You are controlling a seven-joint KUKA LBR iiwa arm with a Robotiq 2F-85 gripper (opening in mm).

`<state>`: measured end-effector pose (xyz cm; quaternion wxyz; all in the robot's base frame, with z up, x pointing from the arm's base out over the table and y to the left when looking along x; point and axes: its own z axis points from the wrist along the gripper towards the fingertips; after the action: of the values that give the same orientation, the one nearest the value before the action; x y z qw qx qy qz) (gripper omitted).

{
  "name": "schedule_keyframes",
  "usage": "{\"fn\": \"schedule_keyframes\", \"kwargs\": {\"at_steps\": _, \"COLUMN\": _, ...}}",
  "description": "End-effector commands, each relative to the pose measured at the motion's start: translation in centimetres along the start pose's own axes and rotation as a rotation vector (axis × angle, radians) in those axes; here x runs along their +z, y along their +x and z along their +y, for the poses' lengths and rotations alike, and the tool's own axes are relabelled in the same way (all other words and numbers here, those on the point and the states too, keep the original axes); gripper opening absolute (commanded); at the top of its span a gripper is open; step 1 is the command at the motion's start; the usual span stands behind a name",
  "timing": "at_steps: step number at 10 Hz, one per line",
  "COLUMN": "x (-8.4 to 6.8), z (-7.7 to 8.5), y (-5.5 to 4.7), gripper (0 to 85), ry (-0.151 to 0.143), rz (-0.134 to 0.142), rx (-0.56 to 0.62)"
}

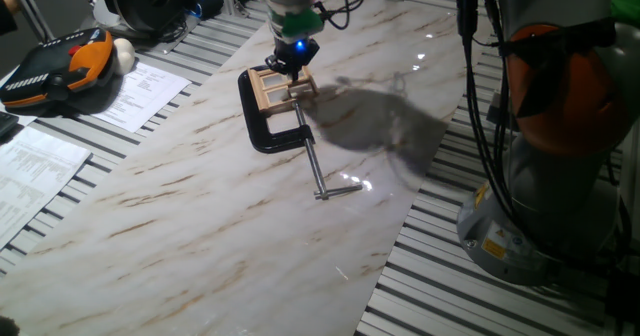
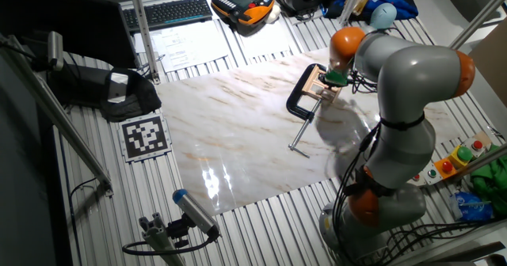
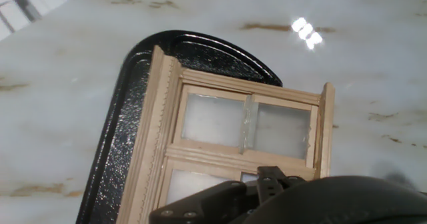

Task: Open a sliding window

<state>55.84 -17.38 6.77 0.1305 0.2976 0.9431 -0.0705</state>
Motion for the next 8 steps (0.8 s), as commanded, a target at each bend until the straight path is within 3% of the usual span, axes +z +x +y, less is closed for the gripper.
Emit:
{"fn": "schedule_keyframes", "kwargs": {"at_steps": 1, "x": -0.15, "z": 0.01, "y": 0.01, "gripper": 0.0, "ry": 0.013, "rz": 0.012, "rx": -0.007}}
{"fn": "schedule_keyframes", "kwargs": {"at_steps": 4, "x": -0.08, "z": -0.01, "y": 0.0, "gripper": 0.0, "ry": 0.023, "rz": 0.045, "rx": -0.007}}
{"fn": "schedule_keyframes", "kwargs": {"at_steps": 5, "x": -0.08, "z": -0.01, "y": 0.0, "gripper": 0.0, "ry": 0.028, "rz": 0.068, "rx": -0.005}}
{"fn": "schedule_keyframes", "kwargs": {"at_steps": 6, "x": -0.08, "z": -0.01, "y": 0.0, "gripper": 0.0, "ry": 0.042, "rz": 0.099, "rx": -0.014}}
{"fn": "schedule_keyframes", "kwargs": {"at_steps": 7, "x": -0.08, "z": -0.01, "y": 0.0, "gripper": 0.0, "ry": 0.034, "rz": 0.166, "rx": -0.005}}
{"fn": "schedule_keyframes", "kwargs": {"at_steps": 8, "x": -0.08, "z": -0.01, "y": 0.0, "gripper": 0.0, "ry": 0.051, "rz": 0.198, "rx": 0.0}}
